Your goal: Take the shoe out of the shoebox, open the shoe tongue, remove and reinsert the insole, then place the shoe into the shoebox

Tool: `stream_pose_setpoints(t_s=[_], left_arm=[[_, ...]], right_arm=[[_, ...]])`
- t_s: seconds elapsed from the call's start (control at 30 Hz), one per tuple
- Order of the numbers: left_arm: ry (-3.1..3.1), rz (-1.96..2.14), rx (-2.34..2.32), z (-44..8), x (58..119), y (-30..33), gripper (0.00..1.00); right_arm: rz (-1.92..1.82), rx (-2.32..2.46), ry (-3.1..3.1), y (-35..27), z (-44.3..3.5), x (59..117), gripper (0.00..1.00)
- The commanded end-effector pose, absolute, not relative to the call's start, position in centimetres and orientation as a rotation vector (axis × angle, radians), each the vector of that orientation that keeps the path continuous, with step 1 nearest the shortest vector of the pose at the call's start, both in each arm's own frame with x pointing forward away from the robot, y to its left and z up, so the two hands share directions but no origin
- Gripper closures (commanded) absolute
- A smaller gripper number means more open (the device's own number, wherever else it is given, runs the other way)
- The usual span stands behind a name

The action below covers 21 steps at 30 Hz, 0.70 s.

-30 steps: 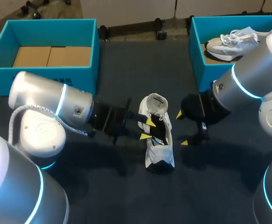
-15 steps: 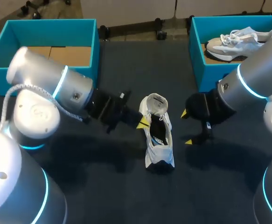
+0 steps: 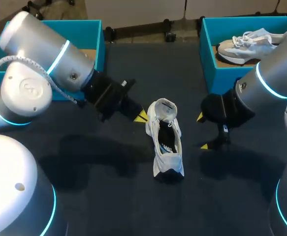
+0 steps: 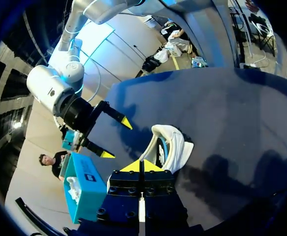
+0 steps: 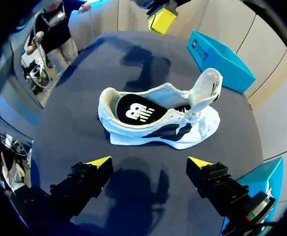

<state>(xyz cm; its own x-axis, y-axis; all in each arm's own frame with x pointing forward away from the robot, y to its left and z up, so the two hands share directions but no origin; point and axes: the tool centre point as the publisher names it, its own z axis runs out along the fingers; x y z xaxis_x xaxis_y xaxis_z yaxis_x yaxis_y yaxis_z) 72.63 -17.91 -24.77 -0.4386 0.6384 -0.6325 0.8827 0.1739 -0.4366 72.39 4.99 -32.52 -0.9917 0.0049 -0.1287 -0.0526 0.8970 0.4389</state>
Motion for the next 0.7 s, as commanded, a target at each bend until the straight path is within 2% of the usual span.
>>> stream_pose_setpoints(t_s=[0.03,0.7], left_arm=[[2.155,-1.127,1.458,-24.7,72.7,-17.9,1.00],[2.155,-1.127,1.458,-24.7,72.7,-17.9,1.00]], right_arm=[[0.681,-0.036,2.934,4.8,-32.3,72.1,0.00],[0.682,0.013,2.921,3.7,-32.0,72.7,0.00]])
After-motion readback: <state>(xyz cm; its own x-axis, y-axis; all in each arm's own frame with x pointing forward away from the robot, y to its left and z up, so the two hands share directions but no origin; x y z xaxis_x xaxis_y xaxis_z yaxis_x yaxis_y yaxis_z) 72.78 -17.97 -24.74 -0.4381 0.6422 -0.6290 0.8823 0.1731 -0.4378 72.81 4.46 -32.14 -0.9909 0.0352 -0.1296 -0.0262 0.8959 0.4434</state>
